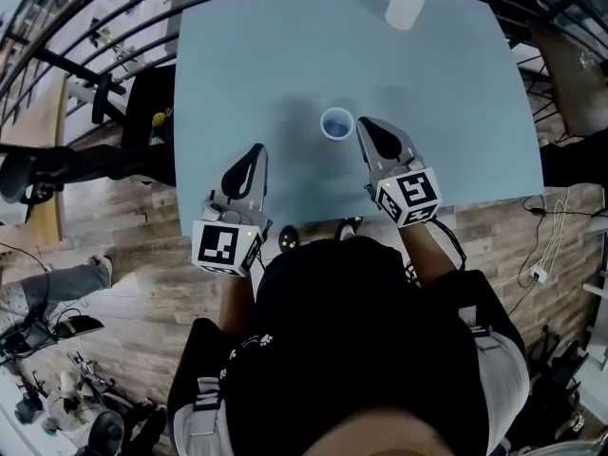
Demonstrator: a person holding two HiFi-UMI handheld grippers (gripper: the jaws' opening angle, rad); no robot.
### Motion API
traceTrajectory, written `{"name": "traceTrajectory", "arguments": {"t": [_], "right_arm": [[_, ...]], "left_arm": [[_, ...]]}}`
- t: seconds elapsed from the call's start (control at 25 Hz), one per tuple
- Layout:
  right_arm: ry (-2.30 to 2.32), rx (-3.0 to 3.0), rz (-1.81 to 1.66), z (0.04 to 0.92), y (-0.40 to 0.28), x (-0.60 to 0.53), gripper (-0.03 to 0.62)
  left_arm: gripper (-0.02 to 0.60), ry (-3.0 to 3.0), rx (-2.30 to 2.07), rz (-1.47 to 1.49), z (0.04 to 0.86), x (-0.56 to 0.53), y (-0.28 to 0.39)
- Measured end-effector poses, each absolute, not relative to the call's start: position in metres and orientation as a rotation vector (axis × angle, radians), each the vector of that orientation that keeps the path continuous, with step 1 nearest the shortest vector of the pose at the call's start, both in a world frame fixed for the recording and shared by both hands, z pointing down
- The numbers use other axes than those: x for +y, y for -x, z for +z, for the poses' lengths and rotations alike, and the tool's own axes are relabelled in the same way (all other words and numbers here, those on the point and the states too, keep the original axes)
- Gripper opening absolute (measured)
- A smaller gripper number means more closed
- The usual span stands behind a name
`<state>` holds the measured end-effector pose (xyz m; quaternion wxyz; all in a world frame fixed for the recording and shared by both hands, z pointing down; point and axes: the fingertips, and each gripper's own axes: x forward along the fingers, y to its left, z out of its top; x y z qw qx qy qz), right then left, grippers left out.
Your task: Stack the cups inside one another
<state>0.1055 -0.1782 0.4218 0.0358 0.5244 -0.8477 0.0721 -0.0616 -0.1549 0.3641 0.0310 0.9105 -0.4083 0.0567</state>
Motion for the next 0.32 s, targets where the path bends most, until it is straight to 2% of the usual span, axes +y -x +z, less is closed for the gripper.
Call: {"name": "traceTrajectory", "arguments": {"t": [0.32], "right_arm": [[-1.606, -2.605, 0.22, 0.4212, -0.1065, -0.1778, 0.005]], "left_arm": [[-0.012, -2.805, -1.268, 0.169, 0.364, -0.1542, 0.0621]]}}
